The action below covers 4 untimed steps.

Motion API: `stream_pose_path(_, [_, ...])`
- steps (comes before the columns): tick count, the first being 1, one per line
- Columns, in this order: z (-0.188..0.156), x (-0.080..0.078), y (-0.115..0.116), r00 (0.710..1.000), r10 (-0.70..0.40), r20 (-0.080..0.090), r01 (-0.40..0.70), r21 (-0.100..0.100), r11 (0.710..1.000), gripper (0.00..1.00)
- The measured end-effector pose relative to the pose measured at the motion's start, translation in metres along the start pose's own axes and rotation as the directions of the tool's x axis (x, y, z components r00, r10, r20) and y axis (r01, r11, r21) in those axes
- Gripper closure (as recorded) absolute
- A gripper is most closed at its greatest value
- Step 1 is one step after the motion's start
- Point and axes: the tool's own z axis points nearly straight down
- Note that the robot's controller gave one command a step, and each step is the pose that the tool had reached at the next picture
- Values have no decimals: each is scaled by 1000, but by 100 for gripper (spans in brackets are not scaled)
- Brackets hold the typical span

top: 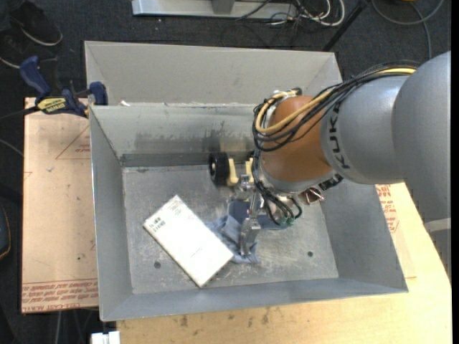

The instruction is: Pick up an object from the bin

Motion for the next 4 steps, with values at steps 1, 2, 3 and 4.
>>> stream_pose_path(1, [-3, 2, 0, 1000, 11, -7, -11, -1, 1000, 100])
stream_pose_path(2, [-3, 2, 0, 1000, 13, -8, -13, -1, 1000, 100])
stream_pose_path(3, [-6, 3, 0, 1000, 13, -11, -13, 0, 1000, 100])
stream_pose_path(4, [-17, 3, 0, 1000, 13, -5, -13, 0, 1000, 100])
